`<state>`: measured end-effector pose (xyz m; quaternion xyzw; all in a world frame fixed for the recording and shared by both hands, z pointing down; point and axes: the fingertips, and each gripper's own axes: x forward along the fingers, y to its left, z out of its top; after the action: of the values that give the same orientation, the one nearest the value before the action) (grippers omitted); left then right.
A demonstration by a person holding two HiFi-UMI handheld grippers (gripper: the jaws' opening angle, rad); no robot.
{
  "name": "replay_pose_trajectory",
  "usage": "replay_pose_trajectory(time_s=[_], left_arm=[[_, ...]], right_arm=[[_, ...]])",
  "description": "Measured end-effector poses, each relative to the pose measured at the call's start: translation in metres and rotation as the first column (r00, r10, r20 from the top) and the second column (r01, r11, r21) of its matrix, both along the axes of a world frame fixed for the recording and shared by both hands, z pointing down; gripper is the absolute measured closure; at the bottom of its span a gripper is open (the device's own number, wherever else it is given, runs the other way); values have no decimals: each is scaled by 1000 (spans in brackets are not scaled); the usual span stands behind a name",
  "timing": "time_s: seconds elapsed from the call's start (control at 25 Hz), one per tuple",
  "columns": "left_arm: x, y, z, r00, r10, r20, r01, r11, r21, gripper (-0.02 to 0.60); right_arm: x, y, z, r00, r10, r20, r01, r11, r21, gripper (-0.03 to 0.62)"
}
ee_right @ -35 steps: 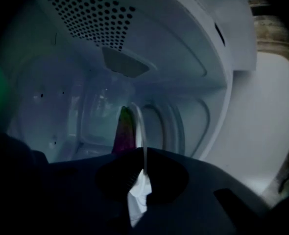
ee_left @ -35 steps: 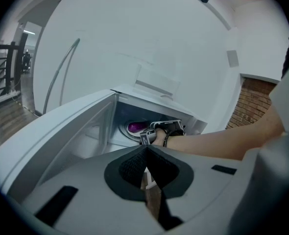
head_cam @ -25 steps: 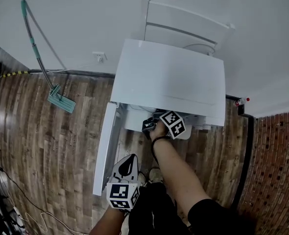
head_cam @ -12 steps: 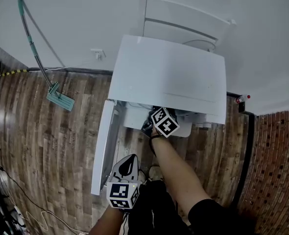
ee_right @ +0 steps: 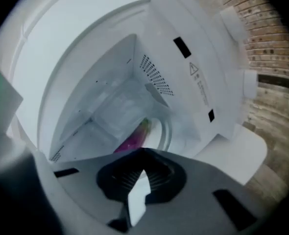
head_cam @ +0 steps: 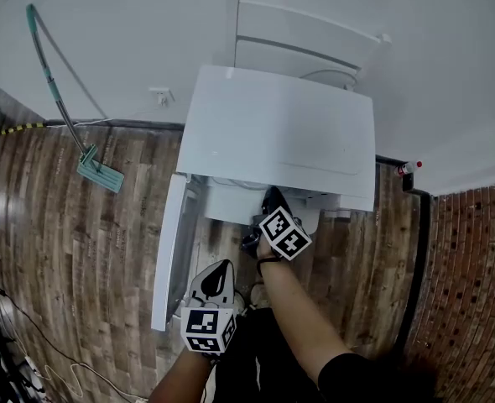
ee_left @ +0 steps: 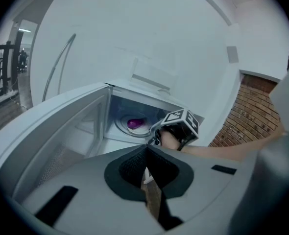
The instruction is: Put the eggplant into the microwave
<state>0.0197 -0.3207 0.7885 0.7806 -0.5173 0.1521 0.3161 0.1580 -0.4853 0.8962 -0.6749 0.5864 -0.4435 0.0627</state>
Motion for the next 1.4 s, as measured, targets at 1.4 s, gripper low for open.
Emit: replay_pose_trajectory(time_s=[1.4], left_arm=[[47,-4,-348,999,27,-19,-21,961,275,584]], right_arm=[[20,161,-456,783,-341,-520,510,830,224,582]])
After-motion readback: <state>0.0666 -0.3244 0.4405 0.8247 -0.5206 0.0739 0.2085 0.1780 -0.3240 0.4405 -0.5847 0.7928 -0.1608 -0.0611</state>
